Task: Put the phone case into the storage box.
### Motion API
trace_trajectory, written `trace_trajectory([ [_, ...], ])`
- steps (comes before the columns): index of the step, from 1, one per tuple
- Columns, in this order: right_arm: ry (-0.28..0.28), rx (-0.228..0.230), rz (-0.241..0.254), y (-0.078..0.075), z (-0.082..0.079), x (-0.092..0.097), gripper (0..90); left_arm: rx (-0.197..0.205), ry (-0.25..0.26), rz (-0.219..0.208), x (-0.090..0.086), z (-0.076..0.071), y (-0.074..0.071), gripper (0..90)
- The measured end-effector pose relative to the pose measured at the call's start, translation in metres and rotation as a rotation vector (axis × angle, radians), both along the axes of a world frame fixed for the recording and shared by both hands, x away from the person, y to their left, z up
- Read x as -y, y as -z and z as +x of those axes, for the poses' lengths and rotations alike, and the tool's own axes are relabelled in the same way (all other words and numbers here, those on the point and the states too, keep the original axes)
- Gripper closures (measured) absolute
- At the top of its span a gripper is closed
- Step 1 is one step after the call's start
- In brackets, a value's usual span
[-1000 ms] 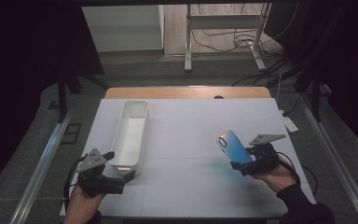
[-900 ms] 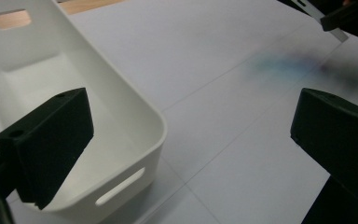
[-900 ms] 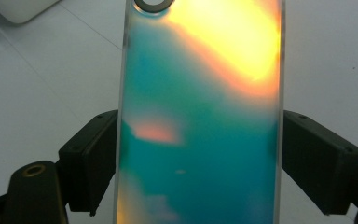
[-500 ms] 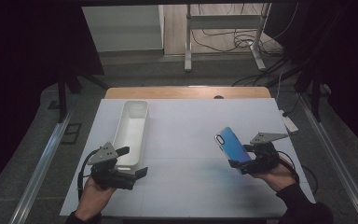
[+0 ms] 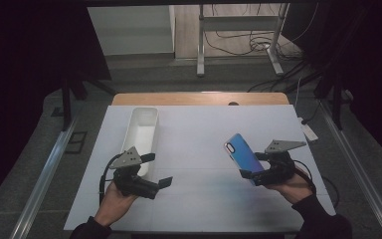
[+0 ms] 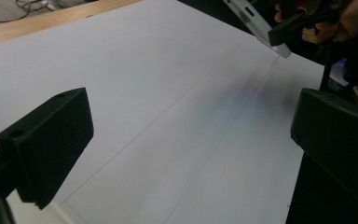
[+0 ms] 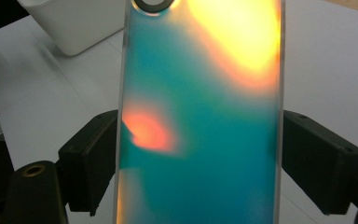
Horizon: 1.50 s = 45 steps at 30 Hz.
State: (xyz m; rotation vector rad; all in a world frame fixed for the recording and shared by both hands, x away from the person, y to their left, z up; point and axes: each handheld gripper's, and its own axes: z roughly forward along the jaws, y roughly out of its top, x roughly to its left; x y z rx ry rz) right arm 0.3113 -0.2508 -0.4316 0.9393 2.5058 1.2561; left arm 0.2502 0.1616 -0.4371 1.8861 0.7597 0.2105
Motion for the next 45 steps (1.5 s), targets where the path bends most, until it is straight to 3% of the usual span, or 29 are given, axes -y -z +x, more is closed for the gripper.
trace_trajectory([
  [15,-0.059,0.007,0.045,-0.007,-0.003,-0.013,16.8,0.006,0.088,-0.017,0.023,0.012,-0.002,0.0],
  [25,-0.087,0.011,0.042,-0.008,-0.004,-0.023,16.8,-0.004,0.163,-0.066,0.036,0.020,-0.002,0.0],
  [45,-0.143,0.024,0.082,-0.011,-0.009,-0.041,16.7,-0.018,0.261,-0.053,0.061,0.031,-0.003,0.0],
])
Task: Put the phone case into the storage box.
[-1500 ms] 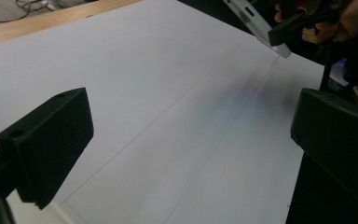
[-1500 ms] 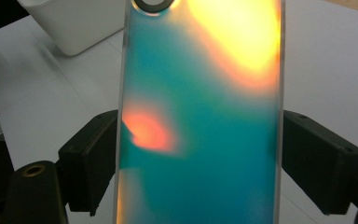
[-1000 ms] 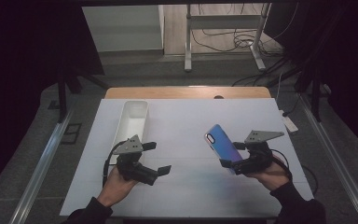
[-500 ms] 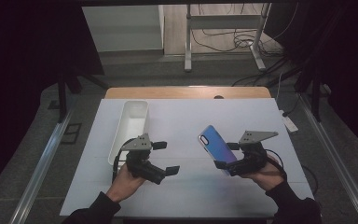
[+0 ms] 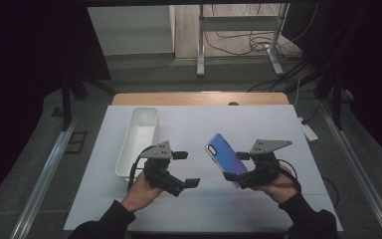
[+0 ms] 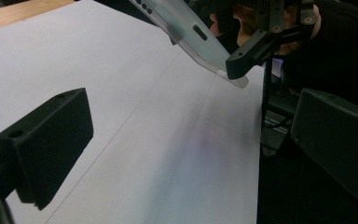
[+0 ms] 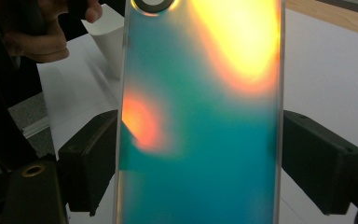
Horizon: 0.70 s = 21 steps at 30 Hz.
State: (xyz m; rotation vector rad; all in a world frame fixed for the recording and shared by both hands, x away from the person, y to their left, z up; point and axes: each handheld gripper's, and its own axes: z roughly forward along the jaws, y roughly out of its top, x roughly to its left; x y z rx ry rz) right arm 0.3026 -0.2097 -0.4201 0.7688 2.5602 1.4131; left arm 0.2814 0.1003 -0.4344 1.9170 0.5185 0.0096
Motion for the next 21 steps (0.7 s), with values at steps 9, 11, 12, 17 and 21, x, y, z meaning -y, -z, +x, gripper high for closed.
trace_trajectory([
  [9,-0.029,0.006,0.011,-0.001,-0.002,-0.008,16.7,0.003,0.032,-0.015,0.007,0.005,0.000,0.0],
  [11,-0.031,0.007,0.011,-0.001,-0.003,-0.009,16.7,0.000,0.035,-0.022,0.008,0.007,0.000,0.0],
  [12,-0.036,0.007,0.015,-0.001,-0.003,-0.010,16.7,-0.002,0.037,-0.025,0.008,0.007,0.000,0.0],
  [17,-0.046,0.007,0.022,-0.001,-0.004,-0.014,16.8,-0.004,0.056,-0.036,0.010,0.011,0.000,0.0],
  [21,-0.059,0.006,0.025,-0.002,-0.005,-0.017,16.7,-0.001,0.072,-0.032,0.014,0.013,0.000,0.0],
])
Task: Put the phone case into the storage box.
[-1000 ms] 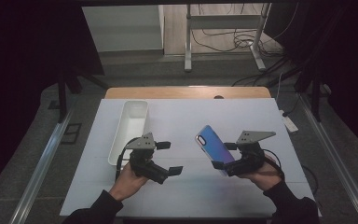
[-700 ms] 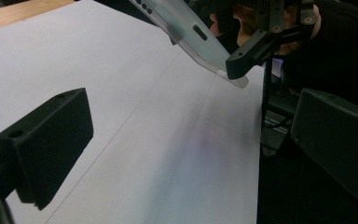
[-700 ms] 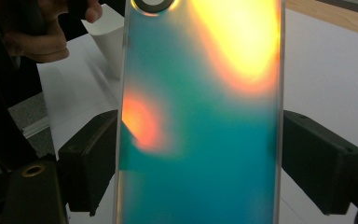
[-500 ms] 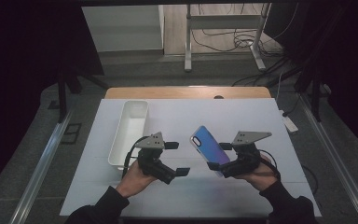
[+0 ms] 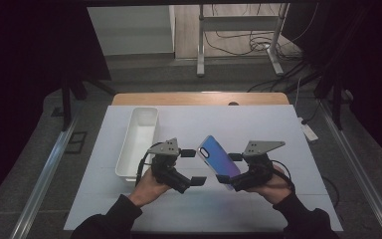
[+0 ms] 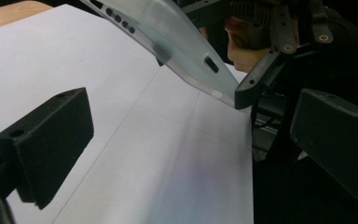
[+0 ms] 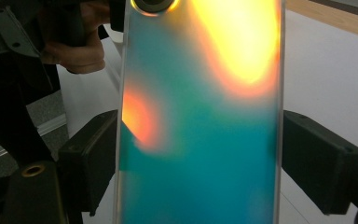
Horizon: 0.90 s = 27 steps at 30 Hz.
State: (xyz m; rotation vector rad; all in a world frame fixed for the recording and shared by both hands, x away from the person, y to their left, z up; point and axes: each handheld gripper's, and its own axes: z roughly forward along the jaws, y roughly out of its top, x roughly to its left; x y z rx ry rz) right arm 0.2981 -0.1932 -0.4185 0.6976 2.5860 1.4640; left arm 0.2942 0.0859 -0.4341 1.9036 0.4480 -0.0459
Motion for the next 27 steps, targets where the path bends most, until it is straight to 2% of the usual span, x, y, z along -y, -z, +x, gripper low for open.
trace_trajectory([
  [6,-0.016,-0.002,0.005,-0.001,-0.002,-0.004,16.7,-0.002,0.035,-0.006,0.004,0.003,-0.001,0.0],
  [9,-0.021,-0.001,0.005,-0.001,-0.003,-0.006,16.7,-0.001,0.037,-0.003,0.005,0.003,-0.002,1.1],
  [14,-0.024,-0.002,0.007,-0.001,-0.004,-0.006,16.7,0.002,0.044,-0.015,0.002,0.003,-0.003,8.7],
  [18,-0.025,0.000,0.009,-0.001,-0.004,-0.006,16.7,-0.002,0.067,-0.024,0.000,0.002,-0.004,23.5],
  [19,-0.026,0.000,0.010,-0.001,-0.004,-0.006,16.8,-0.005,0.074,-0.027,-0.001,0.002,-0.005,30.0],
  [20,-0.026,0.000,0.010,-0.001,-0.004,-0.006,16.8,-0.007,0.079,-0.030,-0.002,0.002,-0.005,30.0],
  [24,-0.029,-0.001,0.014,-0.001,-0.005,-0.006,16.7,-0.031,0.098,-0.044,-0.004,0.003,-0.006,48.3],
  [27,-0.031,-0.001,0.013,-0.001,-0.005,-0.006,16.7,-0.039,0.104,-0.051,-0.006,0.004,-0.006,56.3],
])
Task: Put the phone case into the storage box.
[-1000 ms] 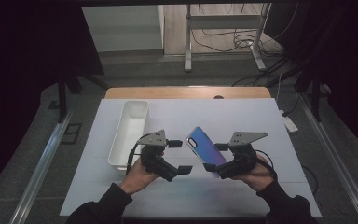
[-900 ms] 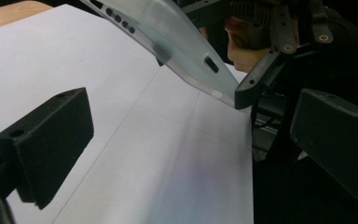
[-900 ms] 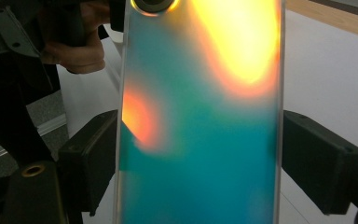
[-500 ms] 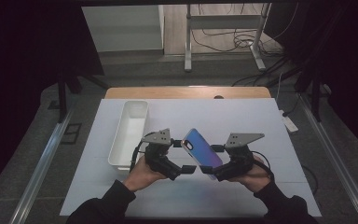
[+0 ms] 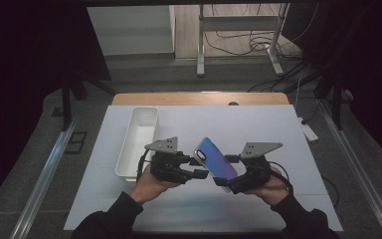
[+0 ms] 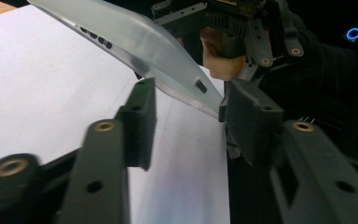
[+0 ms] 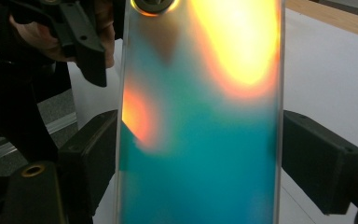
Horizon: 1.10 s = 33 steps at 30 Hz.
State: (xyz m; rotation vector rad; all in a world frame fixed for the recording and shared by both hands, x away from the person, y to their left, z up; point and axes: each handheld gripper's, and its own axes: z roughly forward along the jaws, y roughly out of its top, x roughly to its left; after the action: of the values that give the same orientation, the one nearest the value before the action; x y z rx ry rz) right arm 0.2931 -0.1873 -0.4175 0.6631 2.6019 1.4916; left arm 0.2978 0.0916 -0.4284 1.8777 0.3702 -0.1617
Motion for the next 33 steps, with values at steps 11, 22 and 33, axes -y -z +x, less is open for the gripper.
trace_trajectory([
  [11,-0.008,-0.002,-0.001,0.001,0.000,0.000,16.7,-0.021,0.040,-0.021,-0.001,0.001,0.001,75.5],
  [22,-0.054,-0.026,-0.016,0.005,0.001,-0.003,16.8,-0.036,0.117,-0.029,0.001,0.002,0.002,83.5],
  [33,-0.118,-0.091,-0.030,0.012,0.005,-0.007,17.2,0.012,0.149,0.009,0.008,-0.004,0.000,87.7],
])
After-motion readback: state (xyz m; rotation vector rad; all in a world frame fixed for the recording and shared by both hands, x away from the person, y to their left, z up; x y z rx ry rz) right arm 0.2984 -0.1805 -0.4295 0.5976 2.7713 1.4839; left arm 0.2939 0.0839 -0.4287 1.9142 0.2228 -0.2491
